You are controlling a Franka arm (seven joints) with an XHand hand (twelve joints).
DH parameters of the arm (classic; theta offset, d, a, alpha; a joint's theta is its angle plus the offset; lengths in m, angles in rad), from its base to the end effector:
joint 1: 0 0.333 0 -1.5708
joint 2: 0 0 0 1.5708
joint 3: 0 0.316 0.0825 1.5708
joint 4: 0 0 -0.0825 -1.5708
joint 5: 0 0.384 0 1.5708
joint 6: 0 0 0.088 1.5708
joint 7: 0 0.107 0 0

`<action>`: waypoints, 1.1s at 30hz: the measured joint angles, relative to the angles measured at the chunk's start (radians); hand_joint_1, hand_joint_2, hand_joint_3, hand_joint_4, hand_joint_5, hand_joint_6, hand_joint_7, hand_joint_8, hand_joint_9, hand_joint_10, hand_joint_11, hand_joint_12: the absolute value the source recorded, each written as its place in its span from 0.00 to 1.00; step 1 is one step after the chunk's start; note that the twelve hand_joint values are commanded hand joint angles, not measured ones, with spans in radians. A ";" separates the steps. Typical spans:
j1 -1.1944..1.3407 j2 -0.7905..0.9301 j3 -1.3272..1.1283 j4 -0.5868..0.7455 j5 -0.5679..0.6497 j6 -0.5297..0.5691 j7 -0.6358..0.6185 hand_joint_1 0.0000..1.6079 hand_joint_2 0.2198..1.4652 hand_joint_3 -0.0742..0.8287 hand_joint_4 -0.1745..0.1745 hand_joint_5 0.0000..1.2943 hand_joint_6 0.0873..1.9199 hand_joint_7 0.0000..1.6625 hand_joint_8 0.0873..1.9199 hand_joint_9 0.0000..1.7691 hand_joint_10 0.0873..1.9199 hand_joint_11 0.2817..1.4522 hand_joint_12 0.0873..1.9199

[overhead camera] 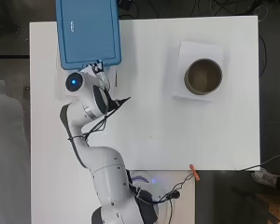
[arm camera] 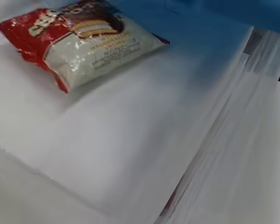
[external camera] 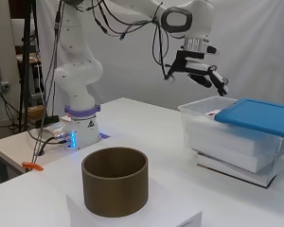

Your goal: Teleoperate dual arm-hand system to remove items from a box

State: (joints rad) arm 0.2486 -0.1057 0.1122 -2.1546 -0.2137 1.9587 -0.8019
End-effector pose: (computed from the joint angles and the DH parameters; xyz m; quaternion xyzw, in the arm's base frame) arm 0.4783 0.1666 0.4392 0.8053 0.5821 -0.0668 0.0902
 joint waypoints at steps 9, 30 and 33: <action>0.005 -0.084 0.027 -0.173 0.216 -0.044 -0.002 0.13 0.77 0.08 0.46 0.41 0.00 0.43 0.00 0.44 0.00 0.26 0.00; 0.001 0.365 -0.003 0.275 -0.030 -0.135 0.080 0.10 0.72 0.06 0.44 0.34 0.00 0.33 0.00 0.34 0.00 0.20 0.00; 0.004 0.356 0.016 0.242 -0.001 -0.121 0.055 0.10 0.71 0.06 0.43 0.33 0.00 0.33 0.00 0.33 0.00 0.20 0.00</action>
State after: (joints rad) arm 0.2531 0.2501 0.1287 -1.9122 -0.2152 1.8380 -0.7471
